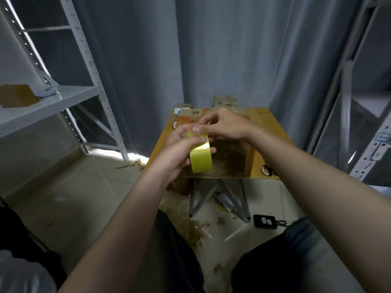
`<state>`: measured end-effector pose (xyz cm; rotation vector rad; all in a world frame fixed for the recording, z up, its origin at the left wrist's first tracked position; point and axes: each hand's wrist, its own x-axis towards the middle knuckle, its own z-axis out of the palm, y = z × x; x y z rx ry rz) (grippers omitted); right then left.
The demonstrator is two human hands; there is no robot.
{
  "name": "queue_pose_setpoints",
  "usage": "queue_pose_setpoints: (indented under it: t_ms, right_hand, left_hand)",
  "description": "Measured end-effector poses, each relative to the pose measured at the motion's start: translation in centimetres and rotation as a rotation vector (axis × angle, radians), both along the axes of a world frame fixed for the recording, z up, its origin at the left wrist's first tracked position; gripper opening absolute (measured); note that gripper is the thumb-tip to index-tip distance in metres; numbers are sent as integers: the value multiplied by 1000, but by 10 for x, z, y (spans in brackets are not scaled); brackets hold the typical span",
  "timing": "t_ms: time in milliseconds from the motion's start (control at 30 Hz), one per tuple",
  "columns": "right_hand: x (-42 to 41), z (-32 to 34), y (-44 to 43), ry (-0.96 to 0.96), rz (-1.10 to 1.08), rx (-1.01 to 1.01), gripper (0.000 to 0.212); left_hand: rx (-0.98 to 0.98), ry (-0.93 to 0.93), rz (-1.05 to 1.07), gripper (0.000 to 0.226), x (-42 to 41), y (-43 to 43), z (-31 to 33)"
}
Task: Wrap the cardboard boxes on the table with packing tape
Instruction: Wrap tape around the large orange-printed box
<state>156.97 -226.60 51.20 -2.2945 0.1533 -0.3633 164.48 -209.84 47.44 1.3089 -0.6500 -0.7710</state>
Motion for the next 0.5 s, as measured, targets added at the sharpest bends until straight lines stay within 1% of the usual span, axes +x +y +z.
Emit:
queue_pose_setpoints:
  t_ms: [67, 167, 300, 333, 400, 433, 467, 500]
  right_hand:
    - [-2, 4, -2, -46, -40, 40, 19]
    - [0, 11, -5, -78, -156, 18, 15]
    - [1, 14, -9, -47, -257, 33, 27]
    - [0, 15, -10, -44, -262, 16, 27]
    - [-1, 16, -10, -56, -267, -18, 20]
    - [-1, 17, -9, -69, -270, -29, 16]
    - [-1, 17, -9, -82, -272, -39, 13]
    - [-1, 18, -8, -92, -274, -47, 11]
  left_hand:
    - [-8, -21, 12, 43, -3, -6, 8]
    - [-6, -49, 13, 43, -6, -12, 17]
    - [-16, -74, 21, 43, -10, -16, 21]
    - [-30, -65, 19, 47, -10, -16, 20]
    - [-46, -26, 11, 63, -9, -14, 17]
    - [-43, -16, 2, 63, -8, -13, 16]
    - [-35, -30, -11, 59, -7, -12, 14]
    - [-22, -61, -25, 49, -6, -11, 14]
